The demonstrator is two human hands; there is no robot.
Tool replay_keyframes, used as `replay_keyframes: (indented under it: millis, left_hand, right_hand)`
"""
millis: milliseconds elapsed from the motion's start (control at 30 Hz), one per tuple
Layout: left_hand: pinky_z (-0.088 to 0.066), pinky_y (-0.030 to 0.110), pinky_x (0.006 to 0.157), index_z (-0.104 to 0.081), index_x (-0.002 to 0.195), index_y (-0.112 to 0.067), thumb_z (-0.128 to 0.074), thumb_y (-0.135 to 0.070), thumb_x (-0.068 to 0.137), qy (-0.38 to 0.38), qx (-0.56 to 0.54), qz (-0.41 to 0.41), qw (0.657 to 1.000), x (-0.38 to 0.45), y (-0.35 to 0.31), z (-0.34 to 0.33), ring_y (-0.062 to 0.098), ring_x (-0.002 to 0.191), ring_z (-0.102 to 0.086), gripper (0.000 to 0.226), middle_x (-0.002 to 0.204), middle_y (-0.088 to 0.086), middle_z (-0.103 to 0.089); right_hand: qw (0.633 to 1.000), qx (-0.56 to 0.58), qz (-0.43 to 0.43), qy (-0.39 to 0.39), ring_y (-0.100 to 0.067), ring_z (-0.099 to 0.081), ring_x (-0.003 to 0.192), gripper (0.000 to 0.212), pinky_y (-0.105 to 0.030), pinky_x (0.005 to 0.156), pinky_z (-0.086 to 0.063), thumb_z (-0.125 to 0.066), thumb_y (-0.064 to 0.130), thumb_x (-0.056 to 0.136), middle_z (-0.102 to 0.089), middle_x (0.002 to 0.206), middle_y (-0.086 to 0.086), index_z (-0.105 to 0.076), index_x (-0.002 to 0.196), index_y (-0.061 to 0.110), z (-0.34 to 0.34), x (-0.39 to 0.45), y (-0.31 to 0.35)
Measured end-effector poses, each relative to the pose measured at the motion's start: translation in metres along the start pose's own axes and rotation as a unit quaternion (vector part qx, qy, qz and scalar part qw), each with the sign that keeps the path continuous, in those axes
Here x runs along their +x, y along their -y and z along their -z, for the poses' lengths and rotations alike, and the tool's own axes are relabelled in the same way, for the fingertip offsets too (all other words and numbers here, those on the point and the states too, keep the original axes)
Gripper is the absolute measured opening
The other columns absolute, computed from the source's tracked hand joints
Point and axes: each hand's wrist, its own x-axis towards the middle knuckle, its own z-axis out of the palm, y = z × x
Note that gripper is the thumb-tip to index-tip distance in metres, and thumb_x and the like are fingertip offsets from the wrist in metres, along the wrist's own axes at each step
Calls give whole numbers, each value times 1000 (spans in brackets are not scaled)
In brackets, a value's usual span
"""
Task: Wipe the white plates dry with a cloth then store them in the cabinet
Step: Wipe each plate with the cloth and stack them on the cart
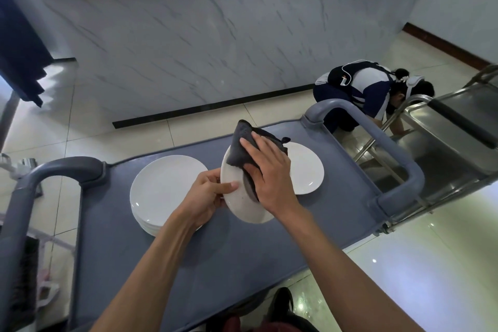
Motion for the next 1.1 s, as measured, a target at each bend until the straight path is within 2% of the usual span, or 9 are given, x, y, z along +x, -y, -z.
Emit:
replay_keyframes:
  millis: [167,300,567,667,767,867,967,1100]
  left_hand:
    - [-59,36,72,-72,113,1,-71,-1,77,13,-8,16,1000,-2,-1,1,34,96,-70,36,109,22,-72]
    - [-60,40,79,-71,116,3,-72,-3,76,17,-12,17,1000,-2,3,2,37,101,-68,41,116,28,-69]
    - [-59,41,81,-77,103,0,-72,-4,73,24,-5,18,1000,-1,8,3,34,95,-69,31,106,22,-72]
    - [-62,37,73,-77,101,0,-72,-4,72,23,-2,20,1000,-1,7,3,32,89,-71,30,101,20,-73]
    - [-61,37,72,-73,110,3,-74,-6,73,21,20,22,999,1,6,1,34,93,-70,38,104,22,-72]
    - [-56,47,82,-73,113,1,-74,-10,75,10,41,26,999,7,6,-4,37,97,-68,40,109,28,-70]
    - [-49,57,92,-72,114,-1,-74,-12,77,2,59,27,998,15,4,-17,39,99,-66,38,116,31,-67]
    - [-58,53,81,-72,112,-3,-67,-1,90,-38,95,12,995,30,-1,-39,33,91,-69,22,100,18,-73]
  right_hand:
    - [999,-51,11,-8,-20,-44,134,49,-42,101,-40,-47,32,98,-45,152,3,-46,147,28,3,-6,-12]
    - [997,-66,26,-11,-23,-48,130,48,-42,98,-41,-48,29,98,-47,150,0,-48,146,25,5,-9,-16]
    - [998,-47,-24,-27,-26,-52,121,47,-43,92,-46,-48,18,96,-52,145,-1,-50,143,24,11,-20,-34]
    - [997,-20,-59,-36,-28,-54,118,46,-48,94,-48,-47,16,95,-55,141,-2,-55,140,22,14,-22,-48]
    - [996,0,-84,-39,-27,-53,118,45,-46,100,-47,-48,16,95,-56,139,-1,-57,139,22,17,-25,-57]
    - [993,14,-108,-42,-27,-52,120,44,-42,104,-45,-50,14,94,-57,138,-2,-59,137,21,20,-27,-63]
    - [990,34,-126,-50,-27,-53,123,44,-43,104,-45,-53,10,94,-57,139,-1,-59,137,21,28,-34,-77]
    - [985,64,-154,-50,-25,-50,128,49,-46,105,-46,-59,3,95,-54,142,-1,-56,140,22,46,-44,-95]
